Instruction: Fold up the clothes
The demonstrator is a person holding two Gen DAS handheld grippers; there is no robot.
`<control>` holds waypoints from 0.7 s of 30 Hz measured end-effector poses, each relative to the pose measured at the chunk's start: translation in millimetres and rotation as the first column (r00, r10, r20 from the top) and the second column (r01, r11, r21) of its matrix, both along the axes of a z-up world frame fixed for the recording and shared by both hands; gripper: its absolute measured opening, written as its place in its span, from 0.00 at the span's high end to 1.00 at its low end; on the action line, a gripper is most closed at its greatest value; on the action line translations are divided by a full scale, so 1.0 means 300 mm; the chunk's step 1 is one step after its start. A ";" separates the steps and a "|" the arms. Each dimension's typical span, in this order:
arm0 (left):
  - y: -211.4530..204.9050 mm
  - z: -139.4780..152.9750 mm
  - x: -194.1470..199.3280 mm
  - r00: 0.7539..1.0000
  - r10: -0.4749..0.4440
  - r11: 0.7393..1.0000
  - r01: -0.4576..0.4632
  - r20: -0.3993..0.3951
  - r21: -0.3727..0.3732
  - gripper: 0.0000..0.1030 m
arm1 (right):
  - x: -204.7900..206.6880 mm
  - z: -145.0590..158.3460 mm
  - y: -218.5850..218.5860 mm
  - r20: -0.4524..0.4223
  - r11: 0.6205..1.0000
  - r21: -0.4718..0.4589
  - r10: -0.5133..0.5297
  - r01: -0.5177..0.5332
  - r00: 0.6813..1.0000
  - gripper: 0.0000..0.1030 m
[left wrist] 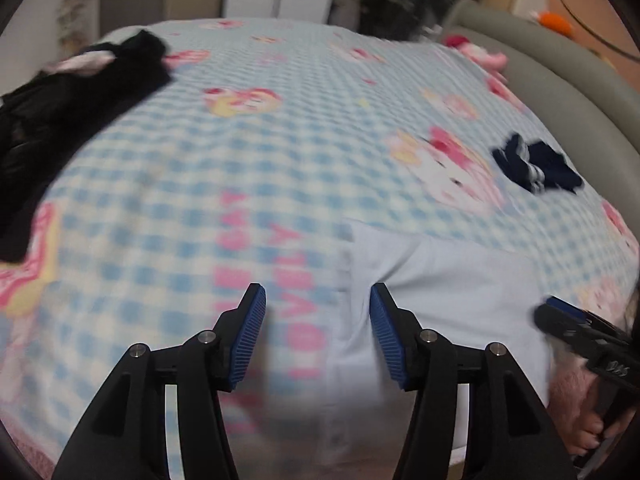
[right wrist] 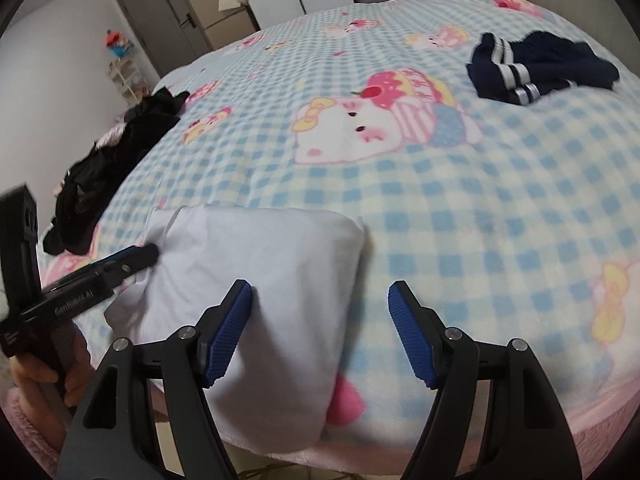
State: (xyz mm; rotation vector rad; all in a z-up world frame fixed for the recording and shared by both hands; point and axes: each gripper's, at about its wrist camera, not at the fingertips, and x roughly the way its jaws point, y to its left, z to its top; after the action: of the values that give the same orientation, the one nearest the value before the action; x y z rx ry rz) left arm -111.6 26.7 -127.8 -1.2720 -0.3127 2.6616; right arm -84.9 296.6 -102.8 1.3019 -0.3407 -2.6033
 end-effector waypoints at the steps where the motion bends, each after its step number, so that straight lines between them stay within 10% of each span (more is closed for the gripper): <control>1: -0.020 0.003 -0.003 1.000 0.007 0.999 -0.007 0.003 0.035 0.47 | 0.006 0.011 0.015 -0.016 1.000 -0.016 -0.007 0.007 1.000 0.31; 10: 0.049 -0.031 -0.158 0.989 -0.136 0.975 0.123 0.063 0.186 0.58 | -0.123 -0.015 0.053 0.019 0.998 -0.038 -0.052 0.053 0.998 0.31; 21: 0.016 -0.051 -0.156 0.999 -0.001 0.998 -0.001 0.042 0.055 0.62 | -0.104 -0.057 0.092 -0.013 0.987 0.090 -0.135 0.136 0.991 0.31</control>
State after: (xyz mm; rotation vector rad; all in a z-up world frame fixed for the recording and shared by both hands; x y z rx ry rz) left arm -158.4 31.6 -143.2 -1.3126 -0.3896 2.6098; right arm -116.0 324.1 -120.0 1.3428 -0.3235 -2.7653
